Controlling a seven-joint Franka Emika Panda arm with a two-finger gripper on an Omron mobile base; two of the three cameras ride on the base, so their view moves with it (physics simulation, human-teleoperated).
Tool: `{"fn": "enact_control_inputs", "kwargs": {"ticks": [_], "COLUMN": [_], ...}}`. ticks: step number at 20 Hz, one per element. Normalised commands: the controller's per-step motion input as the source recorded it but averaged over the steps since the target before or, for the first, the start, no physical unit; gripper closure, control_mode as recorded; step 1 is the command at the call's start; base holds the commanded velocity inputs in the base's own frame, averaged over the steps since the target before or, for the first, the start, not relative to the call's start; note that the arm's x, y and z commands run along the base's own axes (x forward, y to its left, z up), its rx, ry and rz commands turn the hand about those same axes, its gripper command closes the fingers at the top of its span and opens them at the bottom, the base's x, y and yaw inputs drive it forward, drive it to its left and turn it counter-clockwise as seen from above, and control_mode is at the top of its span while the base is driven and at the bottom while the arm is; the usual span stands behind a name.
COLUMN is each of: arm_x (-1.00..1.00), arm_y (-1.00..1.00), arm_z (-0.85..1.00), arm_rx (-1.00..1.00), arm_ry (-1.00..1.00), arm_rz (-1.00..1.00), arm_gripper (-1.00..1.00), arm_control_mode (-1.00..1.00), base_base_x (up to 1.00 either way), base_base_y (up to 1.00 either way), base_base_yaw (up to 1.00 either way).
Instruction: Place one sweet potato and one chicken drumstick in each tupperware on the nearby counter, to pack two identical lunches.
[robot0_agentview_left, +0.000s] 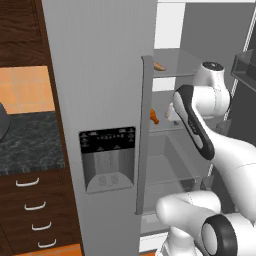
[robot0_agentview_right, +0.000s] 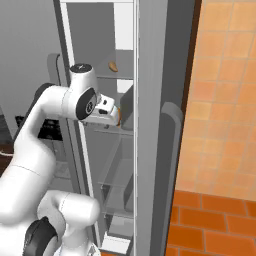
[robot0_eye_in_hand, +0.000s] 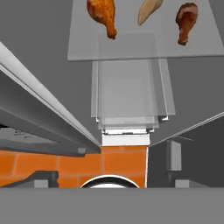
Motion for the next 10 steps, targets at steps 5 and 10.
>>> {"fn": "enact_control_inputs", "kwargs": {"ticks": [5, 10], "arm_x": [0.15, 0.53], "arm_y": [-0.5, -0.52], "arm_z": [-0.46, -0.6], "arm_rx": [0.0, -0.03], "arm_ry": [-0.01, 0.0], "arm_rz": [-0.09, -0.13], "arm_gripper": [-1.0, -1.0], "arm_control_mode": [-1.0, -1.0], "base_base_x": [0.0, 0.0], "base_base_y": [0.0, 0.0], "base_base_yaw": [0.0, 0.0]}}
